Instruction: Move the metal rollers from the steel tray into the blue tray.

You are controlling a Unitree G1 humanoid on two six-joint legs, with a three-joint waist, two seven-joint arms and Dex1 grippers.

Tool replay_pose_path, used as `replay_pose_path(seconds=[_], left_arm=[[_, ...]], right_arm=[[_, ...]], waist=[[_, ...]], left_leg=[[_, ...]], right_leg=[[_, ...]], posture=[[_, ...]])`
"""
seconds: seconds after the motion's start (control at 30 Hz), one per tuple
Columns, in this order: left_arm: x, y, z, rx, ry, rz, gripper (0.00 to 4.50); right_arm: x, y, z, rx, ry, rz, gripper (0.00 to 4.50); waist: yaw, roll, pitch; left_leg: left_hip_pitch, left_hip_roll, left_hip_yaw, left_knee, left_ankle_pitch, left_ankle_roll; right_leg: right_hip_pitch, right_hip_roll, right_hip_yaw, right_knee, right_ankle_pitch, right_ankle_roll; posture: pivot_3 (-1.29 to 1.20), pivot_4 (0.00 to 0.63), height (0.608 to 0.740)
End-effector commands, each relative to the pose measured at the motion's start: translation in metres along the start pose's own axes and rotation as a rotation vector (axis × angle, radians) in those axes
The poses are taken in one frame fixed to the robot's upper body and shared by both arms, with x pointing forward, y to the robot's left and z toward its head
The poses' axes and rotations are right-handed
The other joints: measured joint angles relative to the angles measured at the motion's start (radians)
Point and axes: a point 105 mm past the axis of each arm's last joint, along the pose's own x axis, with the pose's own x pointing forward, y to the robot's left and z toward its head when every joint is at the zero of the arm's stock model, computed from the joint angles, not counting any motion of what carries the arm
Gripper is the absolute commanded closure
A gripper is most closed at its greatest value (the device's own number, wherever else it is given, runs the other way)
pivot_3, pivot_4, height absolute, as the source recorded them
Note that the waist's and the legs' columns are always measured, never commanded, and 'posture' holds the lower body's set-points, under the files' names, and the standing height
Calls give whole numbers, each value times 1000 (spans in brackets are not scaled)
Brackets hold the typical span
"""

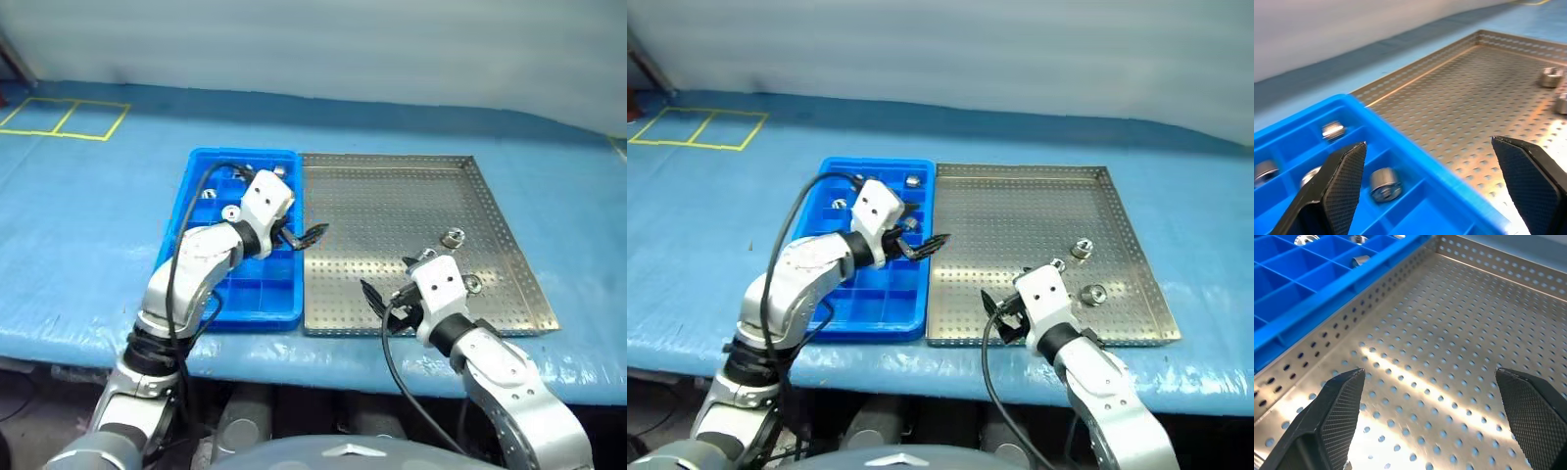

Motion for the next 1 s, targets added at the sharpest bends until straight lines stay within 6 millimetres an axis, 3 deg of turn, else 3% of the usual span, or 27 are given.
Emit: replay_pose_path(seconds=[0.03, 0.43, 0.57, 1.0], left_arm=[[22, -13, 17, 17, -48, -86, 41], [96, -63, 31, 28, -86, -257, 41], [101, -87, 23, 70, -60, -401, 41], [106, -119, -26, 363, -3, -555, 41]], right_arm=[[-14, -11, 11, -11, -45, -99, 0], [-43, -23, -7, 59, -9, -308, 0], [-51, -21, -11, 65, -8, -327, 0], [-58, -7, -16, 75, -7, -298, 0]], waist=[[-18, 0, 0], [-97, 1, -1], [-123, 2, -1], [-172, 2, -1]], left_leg=[[0, 0, 0, 0, 0, 0], [1, 0, 1, 1, 0, 0], [1, 0, 1, 1, 0, 0], [1, 4, 2, 0, 0, 1]], right_leg=[[0, 0, 0, 0, 0, 0], [0, 1, 3, 1, 1, 1], [0, 1, 4, 1, 1, 1], [-1, 0, 5, 1, 0, 1]], posture=[[-17, 150, 740], [-185, 150, 740], [-232, 150, 740], [-283, 150, 740]])
